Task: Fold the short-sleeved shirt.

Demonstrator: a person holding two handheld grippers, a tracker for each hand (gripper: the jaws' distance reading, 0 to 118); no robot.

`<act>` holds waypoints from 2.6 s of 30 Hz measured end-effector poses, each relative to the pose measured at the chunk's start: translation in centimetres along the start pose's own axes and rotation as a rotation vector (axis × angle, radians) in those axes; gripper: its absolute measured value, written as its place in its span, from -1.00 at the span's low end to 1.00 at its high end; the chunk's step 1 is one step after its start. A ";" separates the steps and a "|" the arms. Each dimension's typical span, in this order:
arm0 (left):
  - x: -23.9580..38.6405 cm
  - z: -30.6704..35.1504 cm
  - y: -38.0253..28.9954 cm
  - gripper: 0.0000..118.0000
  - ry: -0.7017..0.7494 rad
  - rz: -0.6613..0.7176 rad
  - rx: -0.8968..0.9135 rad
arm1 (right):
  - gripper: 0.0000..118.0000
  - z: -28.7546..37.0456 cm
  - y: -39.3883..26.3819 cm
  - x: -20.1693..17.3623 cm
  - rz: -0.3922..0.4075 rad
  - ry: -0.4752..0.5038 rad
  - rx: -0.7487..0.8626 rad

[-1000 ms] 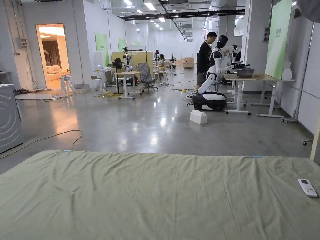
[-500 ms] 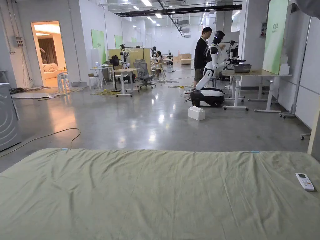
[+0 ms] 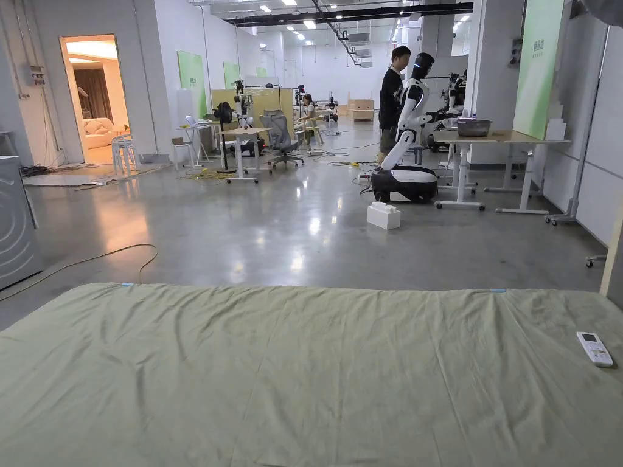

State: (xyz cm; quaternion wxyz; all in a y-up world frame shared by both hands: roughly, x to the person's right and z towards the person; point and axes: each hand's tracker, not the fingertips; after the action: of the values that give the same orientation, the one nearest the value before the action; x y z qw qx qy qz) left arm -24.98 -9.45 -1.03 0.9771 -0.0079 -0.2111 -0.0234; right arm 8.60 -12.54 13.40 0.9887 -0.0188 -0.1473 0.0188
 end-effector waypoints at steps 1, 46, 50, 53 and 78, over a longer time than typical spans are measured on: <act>0.0 0.0 0.0 1.00 -0.002 -0.001 0.000 | 1.00 0.0 0.0 0.0 -0.003 0.002 0.003; 0.2 -0.2 -0.2 1.00 -0.036 0.019 -0.030 | 1.00 -0.5 3.2 -1.1 -0.290 -0.049 -0.240; 0.2 -0.2 -0.1 1.00 -0.037 0.021 -0.024 | 1.00 -0.4 3.8 -1.2 -0.288 -0.063 -0.226; 0.1 -0.1 -0.1 1.00 -0.037 0.025 -0.025 | 1.00 -0.3 4.1 -1.0 -0.284 -0.037 -0.206; 0.1 0.0 -0.1 1.00 -0.063 0.074 0.003 | 1.00 -0.8 1.3 -2.6 0.082 0.011 -0.050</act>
State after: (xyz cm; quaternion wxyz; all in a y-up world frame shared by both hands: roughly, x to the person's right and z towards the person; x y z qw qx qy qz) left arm -24.85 -9.52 -1.02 0.9703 -0.0148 -0.2412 0.0133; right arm 6.30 -11.38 11.79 0.9871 -0.0498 -0.1415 0.0557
